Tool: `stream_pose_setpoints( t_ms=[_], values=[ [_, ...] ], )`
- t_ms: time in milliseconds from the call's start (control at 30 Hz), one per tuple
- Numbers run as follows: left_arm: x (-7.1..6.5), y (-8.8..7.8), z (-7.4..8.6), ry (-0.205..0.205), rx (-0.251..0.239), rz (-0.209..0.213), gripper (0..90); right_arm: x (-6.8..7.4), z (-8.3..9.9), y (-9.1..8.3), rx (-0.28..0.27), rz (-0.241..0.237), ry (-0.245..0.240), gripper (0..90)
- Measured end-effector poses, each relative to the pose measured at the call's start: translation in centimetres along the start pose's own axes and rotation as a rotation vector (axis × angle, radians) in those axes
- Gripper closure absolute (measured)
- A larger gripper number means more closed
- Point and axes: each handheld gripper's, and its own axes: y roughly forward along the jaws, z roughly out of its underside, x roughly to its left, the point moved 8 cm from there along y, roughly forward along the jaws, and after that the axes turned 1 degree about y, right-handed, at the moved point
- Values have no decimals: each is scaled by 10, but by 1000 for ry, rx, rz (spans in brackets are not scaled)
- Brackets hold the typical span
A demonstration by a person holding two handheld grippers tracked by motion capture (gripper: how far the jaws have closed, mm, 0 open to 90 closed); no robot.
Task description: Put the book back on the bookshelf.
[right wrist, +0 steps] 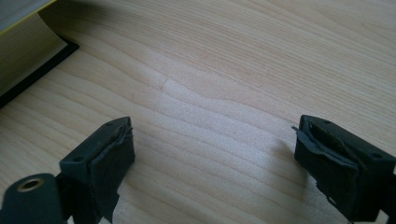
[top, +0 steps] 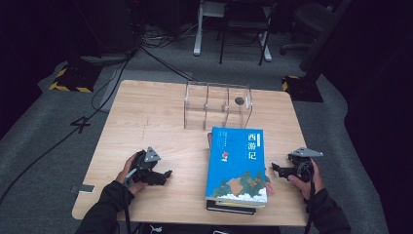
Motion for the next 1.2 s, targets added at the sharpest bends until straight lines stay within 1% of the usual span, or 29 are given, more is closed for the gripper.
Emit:
stream_pose_setpoints(
  t_ms=[133,267,433,500,533,567,600,633,667,733,800,833,867,900,933,967,1067,1200],
  values=[
    [-2,2,-2,11,1,7,111,0,0,0,-1,-1,-3,123],
    [-4,2,-2,13,-1,12,110,-1,1,-1,1,-12,-9,123],
    [-6,1,-1,32,1,24,111,-2,1,-2,4,-24,-24,123],
    [-6,2,-2,32,2,29,107,-1,2,-3,7,-39,-23,134],
    [-6,2,-2,33,-1,30,106,-1,2,-4,5,-56,-20,154],
    [-7,2,-2,33,-2,31,106,1,1,-6,2,-84,-6,165],
    [-8,2,-2,35,-1,31,106,2,1,-7,5,-106,-2,160],
    [-8,2,-2,32,-1,28,107,3,0,-10,11,-120,-21,169],
    [-8,2,-2,32,-1,28,107,4,-2,-12,8,-121,-36,175],
    [-11,3,-3,46,1,36,108,8,-8,-19,-9,-130,-62,181],
    [-14,4,-5,55,2,48,108,15,-15,-27,-34,-147,-87,213],
    [-14,4,-5,55,2,48,107,15,-15,-27,-34,-147,-87,213],
    [-15,5,-6,61,2,55,107,18,-18,-31,-44,-156,-96,216],
    [-16,6,-6,58,2,57,107,22,-20,-34,-51,-165,-100,210],
    [-17,7,-7,66,2,59,107,25,-23,-37,-61,-174,-114,213],
    [-17,7,-7,64,2,62,107,28,-26,-41,-72,-176,-126,218],
    [-19,8,-8,67,3,60,107,37,-35,-50,-99,-205,-132,219],
    [-21,9,-9,70,0,66,107,47,-45,-60,-119,-209,-158,220]
  ],
)
